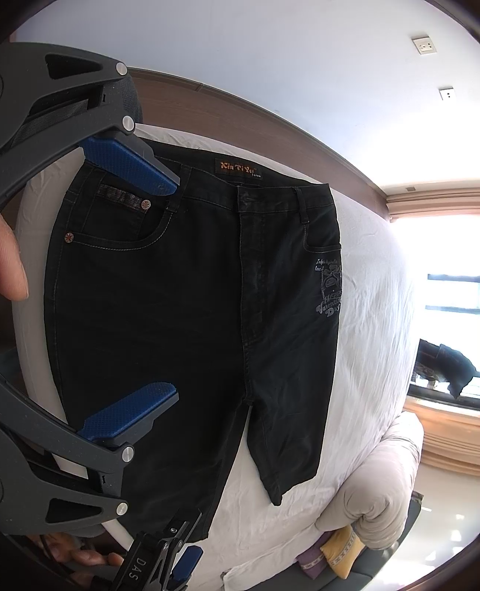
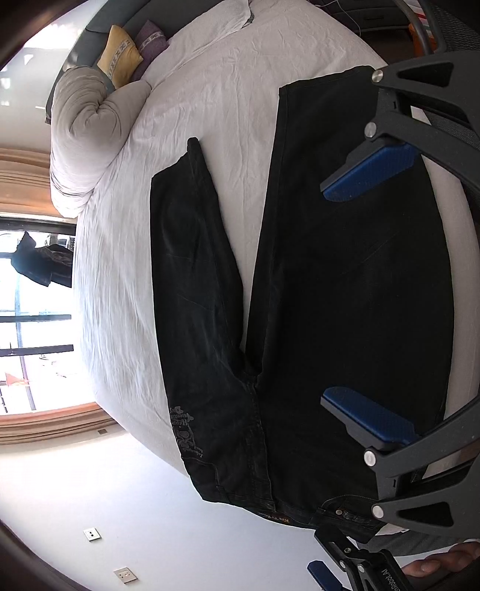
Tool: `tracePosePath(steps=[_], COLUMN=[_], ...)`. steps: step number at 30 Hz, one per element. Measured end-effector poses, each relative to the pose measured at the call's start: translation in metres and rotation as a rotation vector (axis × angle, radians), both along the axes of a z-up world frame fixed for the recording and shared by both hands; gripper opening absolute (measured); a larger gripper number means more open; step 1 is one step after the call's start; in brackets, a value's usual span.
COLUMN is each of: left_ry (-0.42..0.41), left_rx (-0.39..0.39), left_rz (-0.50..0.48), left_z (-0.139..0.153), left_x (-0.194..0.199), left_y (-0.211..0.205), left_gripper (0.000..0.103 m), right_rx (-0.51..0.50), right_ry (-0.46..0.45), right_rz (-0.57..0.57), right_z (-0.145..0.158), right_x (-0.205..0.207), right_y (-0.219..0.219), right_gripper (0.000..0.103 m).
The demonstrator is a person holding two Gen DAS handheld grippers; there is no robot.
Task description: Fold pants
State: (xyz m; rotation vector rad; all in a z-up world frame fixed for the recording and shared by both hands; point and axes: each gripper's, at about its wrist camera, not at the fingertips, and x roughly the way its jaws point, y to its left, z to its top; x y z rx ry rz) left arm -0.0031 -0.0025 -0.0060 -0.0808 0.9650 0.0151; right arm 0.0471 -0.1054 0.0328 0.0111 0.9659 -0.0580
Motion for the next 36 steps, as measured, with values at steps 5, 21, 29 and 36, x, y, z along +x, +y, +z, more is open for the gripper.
tracePosePath(steps=[5,21,29,36], left_ry=[0.001,0.003,0.004,0.005], left_rx=[0.0,0.001,0.0,0.001], left_rz=[-0.001,0.0,0.0,0.001], left_z=[-0.0009,-0.0033,-0.0027,-0.0022], left_x=[-0.0005,-0.0015,-0.0012,-0.0008], left_y=[0.0,-0.0019,-0.0018,-0.0017], left_gripper=[0.103,0.103,0.103,0.103], right_rx=[0.0,-0.001,0.0,0.001], right_ry=[0.002,0.005,0.006,0.007], right_rz=[-0.001,0.001,0.001,0.002], right_z=[-0.0014,-0.0037,-0.0039,-0.0049], right_x=[-0.0001,-0.0007,-0.001,-0.0013], right_y=[0.0015,0.0033,0.003,0.0029], right_gripper=[0.103,0.103,0.103,0.103])
